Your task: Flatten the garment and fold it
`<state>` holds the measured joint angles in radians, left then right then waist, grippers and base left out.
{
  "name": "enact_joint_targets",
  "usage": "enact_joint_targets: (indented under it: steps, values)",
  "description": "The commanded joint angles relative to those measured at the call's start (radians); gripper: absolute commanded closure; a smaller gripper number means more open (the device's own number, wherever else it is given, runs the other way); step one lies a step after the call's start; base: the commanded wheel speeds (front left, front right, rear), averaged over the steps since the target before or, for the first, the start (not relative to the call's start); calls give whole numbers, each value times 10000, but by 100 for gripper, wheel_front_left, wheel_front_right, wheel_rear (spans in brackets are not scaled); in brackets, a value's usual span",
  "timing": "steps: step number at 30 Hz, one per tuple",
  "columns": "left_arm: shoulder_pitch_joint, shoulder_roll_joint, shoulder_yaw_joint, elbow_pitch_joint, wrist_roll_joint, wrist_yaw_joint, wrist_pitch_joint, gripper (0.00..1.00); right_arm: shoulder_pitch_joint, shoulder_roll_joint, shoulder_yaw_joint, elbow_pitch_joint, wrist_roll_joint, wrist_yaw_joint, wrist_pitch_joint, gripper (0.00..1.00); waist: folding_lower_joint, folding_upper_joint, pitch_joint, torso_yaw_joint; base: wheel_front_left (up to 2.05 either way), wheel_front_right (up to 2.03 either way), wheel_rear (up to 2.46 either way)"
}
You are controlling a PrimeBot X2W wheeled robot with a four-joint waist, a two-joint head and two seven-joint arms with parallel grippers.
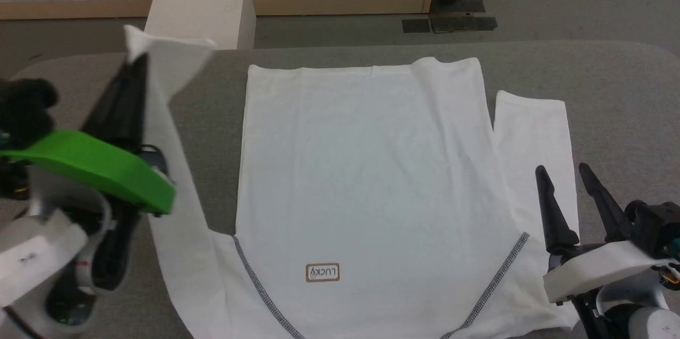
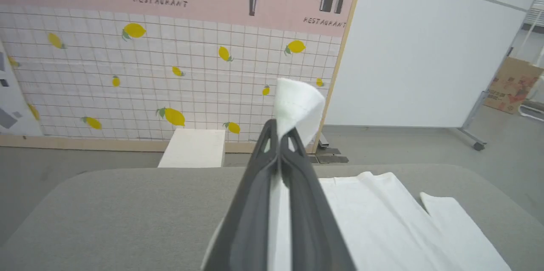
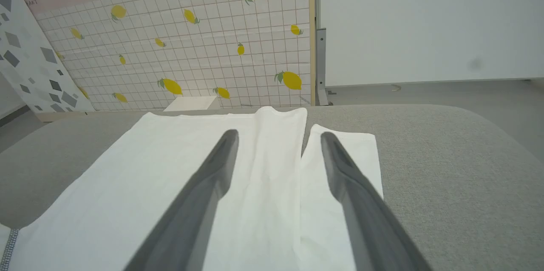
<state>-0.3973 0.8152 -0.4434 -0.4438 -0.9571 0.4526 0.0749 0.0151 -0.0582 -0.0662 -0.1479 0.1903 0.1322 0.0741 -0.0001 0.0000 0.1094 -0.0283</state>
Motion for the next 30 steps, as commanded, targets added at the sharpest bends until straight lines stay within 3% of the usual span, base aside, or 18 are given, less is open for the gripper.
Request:
enact_joint_targets:
  steps: [1,8,14,20,30]
  values:
    - [-471,-451,-465,68,208,-180,169,100,106,25,-8,-70,22,-15,41,0,1,0,-93,84,0,0,0]
    - [-2384,-3800,-2826,2288,299,-999,706,100,-44,42,198,-148,56,-15,51,0,1,0,322,-204,0,0,0]
    - [-3645,-5904,-4071,5352,548,-1756,747,100,-349,58,458,12,167,-15,-20,0,1,0,945,-776,0,0,0]
    - [-4126,-7051,-5472,8096,1063,-2619,928,100,-620,69,545,265,265,-15,-210,0,1,0,1501,-1401,0,0,0]
    - [-4036,-7480,-6514,10833,874,-3814,1570,100,-956,77,787,720,514,-15,-632,0,1,0,2103,-2063,0,0,0]
